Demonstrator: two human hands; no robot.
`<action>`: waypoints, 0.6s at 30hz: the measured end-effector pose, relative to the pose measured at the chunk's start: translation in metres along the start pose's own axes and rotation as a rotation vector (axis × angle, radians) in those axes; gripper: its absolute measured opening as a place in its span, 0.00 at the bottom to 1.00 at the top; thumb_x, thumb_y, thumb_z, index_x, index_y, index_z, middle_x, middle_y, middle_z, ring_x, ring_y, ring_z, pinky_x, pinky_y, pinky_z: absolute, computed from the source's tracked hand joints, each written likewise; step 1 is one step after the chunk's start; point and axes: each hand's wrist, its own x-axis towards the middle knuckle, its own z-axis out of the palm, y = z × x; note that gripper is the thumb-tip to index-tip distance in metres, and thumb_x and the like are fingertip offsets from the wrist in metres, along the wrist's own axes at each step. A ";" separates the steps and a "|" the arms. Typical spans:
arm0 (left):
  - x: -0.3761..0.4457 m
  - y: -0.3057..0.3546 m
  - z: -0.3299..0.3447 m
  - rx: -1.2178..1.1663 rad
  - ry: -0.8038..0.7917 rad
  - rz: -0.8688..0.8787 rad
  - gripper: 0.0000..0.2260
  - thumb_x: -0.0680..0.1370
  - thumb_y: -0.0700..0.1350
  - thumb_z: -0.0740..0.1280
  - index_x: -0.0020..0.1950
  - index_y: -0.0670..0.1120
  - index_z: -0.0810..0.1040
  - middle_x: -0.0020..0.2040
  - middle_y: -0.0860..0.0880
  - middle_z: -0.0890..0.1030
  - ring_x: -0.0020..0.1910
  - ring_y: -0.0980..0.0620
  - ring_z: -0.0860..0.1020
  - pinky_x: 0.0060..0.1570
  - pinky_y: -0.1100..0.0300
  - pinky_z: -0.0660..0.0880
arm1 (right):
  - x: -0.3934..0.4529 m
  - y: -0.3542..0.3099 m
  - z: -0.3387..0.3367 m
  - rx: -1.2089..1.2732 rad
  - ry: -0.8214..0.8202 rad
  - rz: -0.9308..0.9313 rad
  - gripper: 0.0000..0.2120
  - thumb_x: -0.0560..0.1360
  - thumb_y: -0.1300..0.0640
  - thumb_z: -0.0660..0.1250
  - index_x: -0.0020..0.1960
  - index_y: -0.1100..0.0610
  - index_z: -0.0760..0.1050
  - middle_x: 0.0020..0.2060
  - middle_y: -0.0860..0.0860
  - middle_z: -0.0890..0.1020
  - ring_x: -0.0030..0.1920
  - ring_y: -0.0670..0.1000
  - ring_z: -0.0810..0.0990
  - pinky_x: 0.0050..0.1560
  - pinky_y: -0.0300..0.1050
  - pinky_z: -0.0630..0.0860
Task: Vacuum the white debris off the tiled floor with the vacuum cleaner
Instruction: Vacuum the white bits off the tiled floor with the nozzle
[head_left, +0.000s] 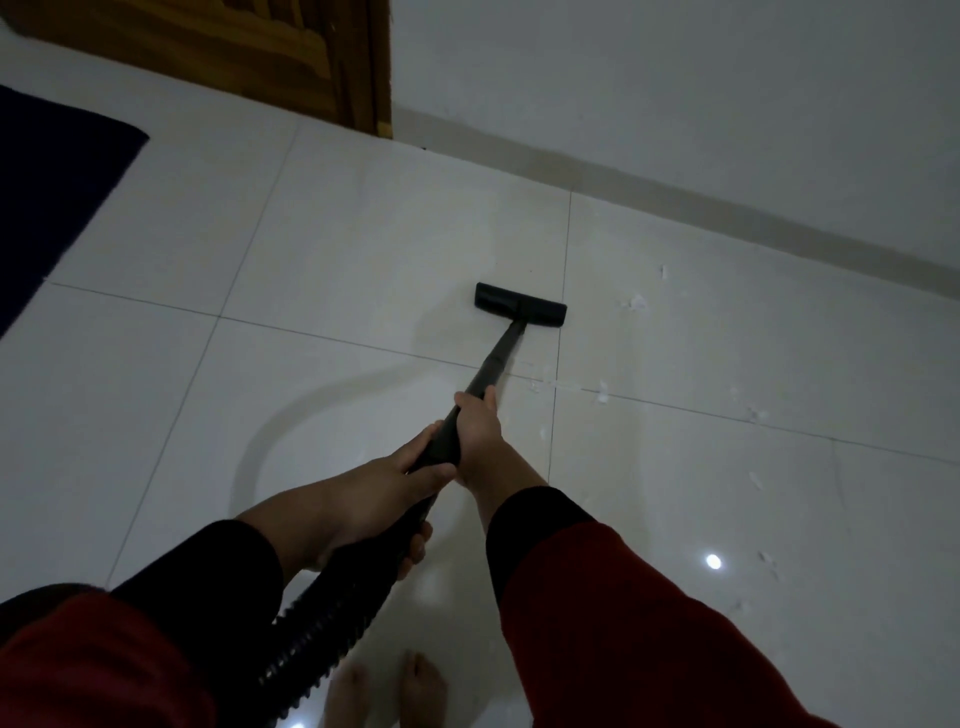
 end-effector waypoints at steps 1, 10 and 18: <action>-0.005 -0.005 0.003 0.003 0.005 0.004 0.24 0.81 0.50 0.59 0.71 0.70 0.55 0.34 0.42 0.71 0.24 0.53 0.73 0.25 0.60 0.73 | -0.003 0.005 -0.002 -0.004 -0.010 0.005 0.29 0.82 0.59 0.57 0.77 0.43 0.51 0.66 0.57 0.72 0.52 0.57 0.79 0.43 0.46 0.75; -0.034 -0.056 0.022 -0.005 0.013 -0.022 0.24 0.81 0.51 0.60 0.72 0.70 0.55 0.34 0.42 0.72 0.23 0.53 0.73 0.25 0.61 0.73 | -0.041 0.053 -0.022 -0.018 0.015 0.001 0.28 0.82 0.59 0.56 0.78 0.43 0.51 0.67 0.57 0.71 0.60 0.59 0.77 0.46 0.46 0.73; -0.060 -0.117 0.036 -0.023 -0.025 0.007 0.23 0.81 0.50 0.60 0.70 0.71 0.56 0.33 0.43 0.71 0.23 0.51 0.73 0.25 0.61 0.73 | -0.072 0.108 -0.041 -0.052 0.039 -0.032 0.28 0.82 0.59 0.56 0.78 0.43 0.50 0.67 0.56 0.71 0.57 0.58 0.78 0.47 0.47 0.73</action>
